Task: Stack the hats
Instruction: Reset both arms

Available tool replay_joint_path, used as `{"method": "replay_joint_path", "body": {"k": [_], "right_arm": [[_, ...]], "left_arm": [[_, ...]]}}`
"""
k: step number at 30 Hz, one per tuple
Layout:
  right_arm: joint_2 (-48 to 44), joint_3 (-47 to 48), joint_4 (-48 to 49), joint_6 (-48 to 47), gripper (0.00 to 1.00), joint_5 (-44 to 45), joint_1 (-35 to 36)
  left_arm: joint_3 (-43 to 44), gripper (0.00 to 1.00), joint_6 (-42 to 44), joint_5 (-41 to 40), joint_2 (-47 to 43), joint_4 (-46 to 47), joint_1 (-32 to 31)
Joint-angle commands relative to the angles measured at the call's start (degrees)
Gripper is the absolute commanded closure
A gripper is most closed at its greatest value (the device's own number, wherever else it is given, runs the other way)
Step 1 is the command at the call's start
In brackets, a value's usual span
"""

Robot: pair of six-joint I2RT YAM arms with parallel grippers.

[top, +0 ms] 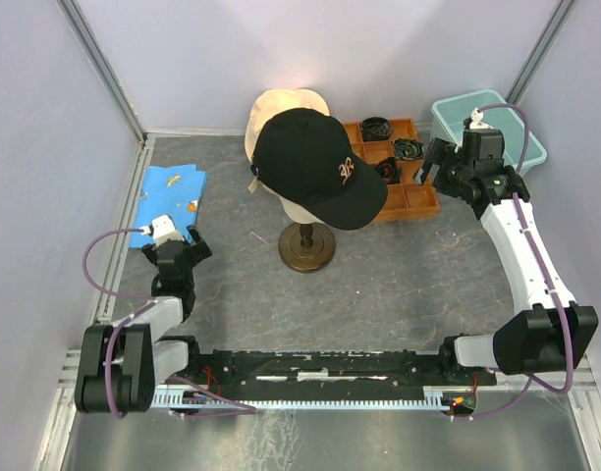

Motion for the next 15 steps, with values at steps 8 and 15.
{"method": "replay_joint_path", "body": {"k": [8, 15], "right_arm": [[-2.33, -1.2, 4.36, -0.24, 0.01, -1.8, -0.24], [-3.58, -5.06, 7.68, -1.68, 0.01, -3.28, -0.24]], "left_arm": [[-4.12, 0.01, 9.51, 21.09, 18.78, 42.56, 4.48], [-7.62, 0.01, 9.78, 22.54, 26.02, 55.49, 4.48]]}}
